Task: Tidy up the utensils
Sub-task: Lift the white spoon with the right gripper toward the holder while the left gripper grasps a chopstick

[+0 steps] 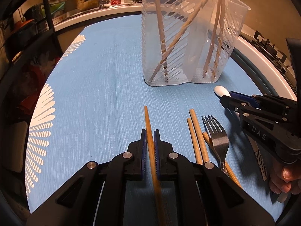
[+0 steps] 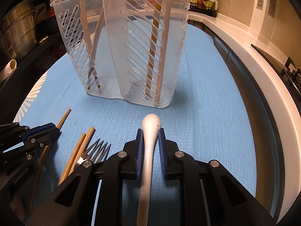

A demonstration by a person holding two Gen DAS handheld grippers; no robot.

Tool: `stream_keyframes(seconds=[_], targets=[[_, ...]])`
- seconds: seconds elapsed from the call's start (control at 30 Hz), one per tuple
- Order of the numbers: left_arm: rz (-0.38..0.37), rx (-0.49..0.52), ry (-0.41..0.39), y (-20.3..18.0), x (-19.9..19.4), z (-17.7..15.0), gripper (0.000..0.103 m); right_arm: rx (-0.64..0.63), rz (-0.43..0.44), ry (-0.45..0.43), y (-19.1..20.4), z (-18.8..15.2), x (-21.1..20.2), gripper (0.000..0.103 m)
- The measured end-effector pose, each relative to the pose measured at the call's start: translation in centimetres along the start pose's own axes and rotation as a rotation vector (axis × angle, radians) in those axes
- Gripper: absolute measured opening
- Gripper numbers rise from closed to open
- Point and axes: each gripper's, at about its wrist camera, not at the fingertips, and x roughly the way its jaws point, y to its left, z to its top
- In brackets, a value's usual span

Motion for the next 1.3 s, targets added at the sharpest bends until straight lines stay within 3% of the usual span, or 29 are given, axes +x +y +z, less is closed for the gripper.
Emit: stream_keyframes(seconds=[0.23,0.53,0.77,1.3], targets=[[-0.022,-0.028,0.0,1.3,-0.3,0.4,0.007,0.033,0.039,-0.038,-0.5,0.4,-2.0,0.016],[-0.034,-0.016,-0.065,1.3,-2.5,0.8,0.007,0.084,0.097,-0.111,-1.3,1.3,-5.4,0.016],[-0.057,-0.019,-0.086,1.2,-3.5,0.5,0.007,0.079,0.114,-0.119,-0.8,1.1,-6.1,0.015],[-0.097,-0.012,-0.218,1.6,-8.5,2.4,0.007,0.059,0.158,-0.235,0.3,1.8,-10.4,0.012]])
